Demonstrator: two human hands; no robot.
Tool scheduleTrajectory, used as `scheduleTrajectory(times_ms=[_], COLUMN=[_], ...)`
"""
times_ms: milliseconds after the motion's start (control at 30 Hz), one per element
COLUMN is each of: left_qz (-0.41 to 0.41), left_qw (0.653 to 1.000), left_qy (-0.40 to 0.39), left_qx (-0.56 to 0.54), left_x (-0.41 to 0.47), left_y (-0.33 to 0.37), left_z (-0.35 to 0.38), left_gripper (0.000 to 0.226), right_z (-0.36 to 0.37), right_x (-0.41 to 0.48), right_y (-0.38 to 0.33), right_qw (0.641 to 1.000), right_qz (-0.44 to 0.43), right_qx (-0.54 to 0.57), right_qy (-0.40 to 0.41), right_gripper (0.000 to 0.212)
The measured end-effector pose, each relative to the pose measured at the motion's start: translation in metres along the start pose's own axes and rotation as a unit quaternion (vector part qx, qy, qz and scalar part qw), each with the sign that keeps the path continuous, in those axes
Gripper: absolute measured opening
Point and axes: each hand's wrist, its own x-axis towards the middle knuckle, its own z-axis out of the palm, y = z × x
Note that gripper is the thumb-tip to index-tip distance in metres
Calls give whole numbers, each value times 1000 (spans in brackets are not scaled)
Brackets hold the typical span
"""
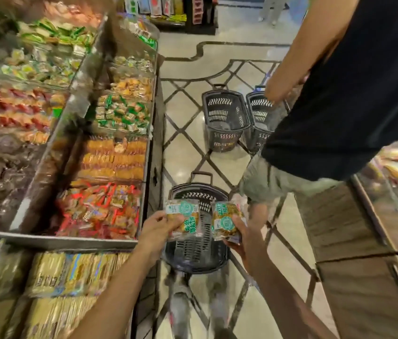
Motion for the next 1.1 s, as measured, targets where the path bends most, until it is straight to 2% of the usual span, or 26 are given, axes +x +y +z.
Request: scheduleTrajectory(times_ms=[67, 100, 167, 267, 400, 433, 533, 600, 767, 867, 900, 1000, 1100], left_qz=[-23, -35, -54, -90, -128, -141, -171, -187, -220, -235, -241, -246, -269], left_qw=[999, 999, 997, 993, 984, 981, 973, 968, 960, 956, 953, 948, 940], left_qy=[21, 27, 36, 64, 105, 112, 127, 133, 131, 141, 149, 159, 136], left_qx=[16, 22, 30, 32, 68, 71, 90, 102, 113, 106, 107, 124, 160], left_x=[31, 45, 80, 130, 192, 207, 250, 278, 352, 398, 413, 452, 479], left_y=[-22, -33, -61, -111, -186, -205, -266, -308, -400, -451, -466, -507, -537], left_z=[8, 11, 12, 11, 7, 5, -3, -9, -24, -34, -38, -45, -50], left_gripper=[42, 36, 33, 55, 39, 35, 22, 24, 29, 36, 39, 46, 34], right_z=[-8, -12, -20, -30, -44, -48, -59, -67, -59, -61, -61, -67, -73], right_x=[26, 41, 73, 126, 197, 214, 267, 303, 366, 407, 421, 459, 490], right_y=[15, 24, 44, 79, 138, 157, 222, 277, 367, 421, 434, 475, 508], right_qw=[1000, 1000, 999, 997, 994, 992, 987, 981, 968, 961, 958, 952, 948], right_qz=[14, 20, 46, 65, 91, 102, 137, 171, 207, 221, 218, 222, 229], right_qx=[-10, -9, -19, -35, -50, -54, -65, -72, -109, -134, -157, -180, -179], right_qy=[3, 1, 7, 6, 38, 46, 53, 50, 87, 100, 104, 112, 131], right_gripper=[44, 41, 37, 25, 13, 19, 81, 105, 92, 42, 31, 27, 54])
